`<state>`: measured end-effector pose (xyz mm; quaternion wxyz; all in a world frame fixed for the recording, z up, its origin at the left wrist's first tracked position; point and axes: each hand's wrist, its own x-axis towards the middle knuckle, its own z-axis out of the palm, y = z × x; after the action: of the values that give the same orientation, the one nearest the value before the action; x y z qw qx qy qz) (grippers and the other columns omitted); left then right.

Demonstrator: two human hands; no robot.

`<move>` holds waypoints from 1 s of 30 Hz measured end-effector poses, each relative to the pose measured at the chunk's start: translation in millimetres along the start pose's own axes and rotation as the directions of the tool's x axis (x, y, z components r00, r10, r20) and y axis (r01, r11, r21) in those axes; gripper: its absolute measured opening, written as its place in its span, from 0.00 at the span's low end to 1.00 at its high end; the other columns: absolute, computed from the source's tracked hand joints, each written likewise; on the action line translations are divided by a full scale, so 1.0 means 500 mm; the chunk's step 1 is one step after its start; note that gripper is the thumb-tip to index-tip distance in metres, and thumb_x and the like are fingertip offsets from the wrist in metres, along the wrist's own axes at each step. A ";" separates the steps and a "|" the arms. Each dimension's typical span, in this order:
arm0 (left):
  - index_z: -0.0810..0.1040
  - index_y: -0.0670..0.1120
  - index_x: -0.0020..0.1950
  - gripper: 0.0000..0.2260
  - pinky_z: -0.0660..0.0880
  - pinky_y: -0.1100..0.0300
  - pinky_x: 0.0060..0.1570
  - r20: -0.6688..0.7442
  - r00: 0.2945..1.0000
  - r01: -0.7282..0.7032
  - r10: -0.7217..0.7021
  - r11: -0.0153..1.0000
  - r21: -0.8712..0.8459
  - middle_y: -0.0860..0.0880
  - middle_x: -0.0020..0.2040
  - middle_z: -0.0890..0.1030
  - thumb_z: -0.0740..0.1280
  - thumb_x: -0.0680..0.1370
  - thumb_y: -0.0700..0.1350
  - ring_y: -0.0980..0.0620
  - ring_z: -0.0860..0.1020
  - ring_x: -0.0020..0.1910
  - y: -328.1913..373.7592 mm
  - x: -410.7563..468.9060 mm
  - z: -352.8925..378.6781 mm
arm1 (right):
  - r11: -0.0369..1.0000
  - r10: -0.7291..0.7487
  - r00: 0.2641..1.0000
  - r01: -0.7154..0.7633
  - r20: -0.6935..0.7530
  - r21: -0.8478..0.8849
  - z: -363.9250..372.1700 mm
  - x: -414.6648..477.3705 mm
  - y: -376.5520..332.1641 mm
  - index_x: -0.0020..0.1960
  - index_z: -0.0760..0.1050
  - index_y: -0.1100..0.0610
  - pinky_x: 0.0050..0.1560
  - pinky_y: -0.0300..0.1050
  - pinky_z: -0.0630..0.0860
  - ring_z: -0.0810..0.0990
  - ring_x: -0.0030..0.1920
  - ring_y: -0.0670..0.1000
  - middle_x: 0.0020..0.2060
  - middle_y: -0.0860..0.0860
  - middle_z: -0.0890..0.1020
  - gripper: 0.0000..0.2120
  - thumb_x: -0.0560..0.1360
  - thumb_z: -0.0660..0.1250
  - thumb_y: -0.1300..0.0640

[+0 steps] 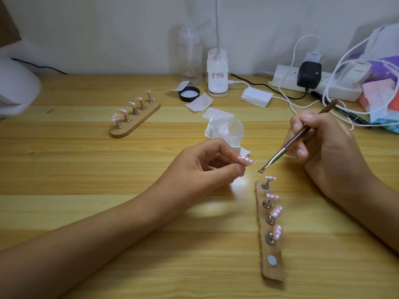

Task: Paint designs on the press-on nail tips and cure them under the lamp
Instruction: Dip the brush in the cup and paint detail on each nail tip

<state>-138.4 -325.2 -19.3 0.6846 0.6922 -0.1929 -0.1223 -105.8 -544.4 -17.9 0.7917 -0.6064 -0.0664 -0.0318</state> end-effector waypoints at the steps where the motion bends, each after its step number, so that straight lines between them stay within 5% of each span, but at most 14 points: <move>1: 0.83 0.53 0.40 0.07 0.75 0.67 0.44 -0.008 1.000 0.002 -0.002 1.000 -0.012 0.53 0.40 0.84 0.70 0.73 0.40 0.58 0.78 0.41 -0.001 0.001 -0.001 | 1.000 0.000 1.000 0.000 0.007 0.017 0.000 0.000 -0.001 0.32 0.74 0.53 0.28 0.37 0.69 0.67 0.23 0.47 0.20 0.48 0.68 0.15 0.76 0.57 0.57; 9: 0.84 0.46 0.46 0.06 0.77 0.67 0.47 0.019 1.000 0.010 -0.009 1.000 -0.024 0.50 0.43 0.85 0.68 0.78 0.38 0.58 0.82 0.46 -0.012 0.000 -0.004 | 0.967 0.020 1.000 -0.017 -0.011 0.253 -0.008 0.009 -0.009 0.45 0.82 0.52 0.45 0.36 0.76 0.77 0.38 0.44 0.34 0.48 0.78 0.14 0.81 0.60 0.50; 23: 0.82 0.44 0.51 0.06 0.76 0.68 0.46 0.024 1.000 0.003 -0.003 1.000 0.012 0.53 0.44 0.85 0.66 0.79 0.37 0.60 0.82 0.45 -0.015 0.001 -0.005 | 0.998 -0.050 0.996 0.048 0.069 0.027 0.000 -0.003 0.001 0.39 0.81 0.50 0.37 0.38 0.75 0.76 0.31 0.45 0.28 0.48 0.78 0.15 0.78 0.59 0.58; 30: 0.82 0.46 0.51 0.06 0.77 0.66 0.48 0.026 1.000 0.017 -0.017 0.999 0.035 0.50 0.44 0.85 0.67 0.79 0.39 0.56 0.81 0.46 -0.018 0.001 -0.008 | 0.999 -0.044 0.996 0.046 0.083 -0.024 0.007 -0.014 -0.004 0.43 0.74 0.57 0.36 0.37 0.76 0.77 0.30 0.45 0.28 0.48 0.77 0.06 0.77 0.61 0.57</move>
<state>-135.2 -322.2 -28.1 0.6688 0.7040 -0.1979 -0.1337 -113.2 -541.6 -16.1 0.7795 -0.6158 -0.1121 -0.0253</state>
